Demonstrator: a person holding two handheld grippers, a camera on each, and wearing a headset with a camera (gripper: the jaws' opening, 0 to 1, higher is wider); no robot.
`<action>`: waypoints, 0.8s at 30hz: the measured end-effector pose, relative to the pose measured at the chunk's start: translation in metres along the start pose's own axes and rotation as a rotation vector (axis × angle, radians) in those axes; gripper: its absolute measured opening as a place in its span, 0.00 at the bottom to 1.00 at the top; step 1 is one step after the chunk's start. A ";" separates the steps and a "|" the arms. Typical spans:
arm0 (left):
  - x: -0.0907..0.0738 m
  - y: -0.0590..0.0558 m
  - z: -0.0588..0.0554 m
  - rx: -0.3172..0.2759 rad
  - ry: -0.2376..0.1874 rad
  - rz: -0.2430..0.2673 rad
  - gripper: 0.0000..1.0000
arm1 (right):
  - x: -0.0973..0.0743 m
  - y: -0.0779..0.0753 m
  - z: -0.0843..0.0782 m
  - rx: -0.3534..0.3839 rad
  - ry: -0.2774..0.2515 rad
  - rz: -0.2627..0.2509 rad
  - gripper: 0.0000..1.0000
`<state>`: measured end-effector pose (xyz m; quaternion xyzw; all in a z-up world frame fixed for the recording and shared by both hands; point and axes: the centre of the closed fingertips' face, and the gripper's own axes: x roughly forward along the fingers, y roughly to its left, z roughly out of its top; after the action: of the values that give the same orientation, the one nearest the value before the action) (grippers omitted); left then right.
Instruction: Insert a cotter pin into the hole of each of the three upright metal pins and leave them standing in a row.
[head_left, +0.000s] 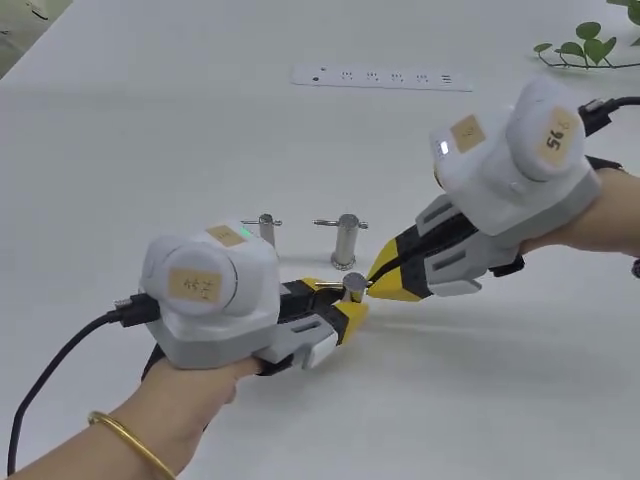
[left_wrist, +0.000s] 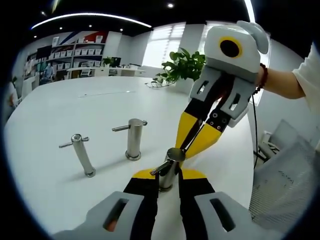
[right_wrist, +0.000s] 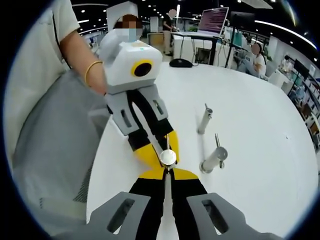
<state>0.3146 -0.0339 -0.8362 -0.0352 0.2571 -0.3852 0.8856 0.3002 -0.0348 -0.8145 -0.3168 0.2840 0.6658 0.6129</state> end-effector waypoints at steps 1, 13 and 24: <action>0.000 0.000 0.000 0.001 0.000 0.000 0.13 | 0.000 0.000 0.000 0.001 0.001 -0.001 0.05; 0.001 0.000 0.000 0.003 0.005 -0.002 0.14 | 0.001 0.001 -0.003 0.055 -0.001 -0.004 0.16; 0.001 0.001 -0.001 0.013 0.015 -0.008 0.14 | 0.005 -0.003 0.007 0.091 -0.075 -0.022 0.18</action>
<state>0.3152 -0.0343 -0.8377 -0.0278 0.2608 -0.3907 0.8824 0.3025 -0.0261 -0.8140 -0.2663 0.2873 0.6567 0.6445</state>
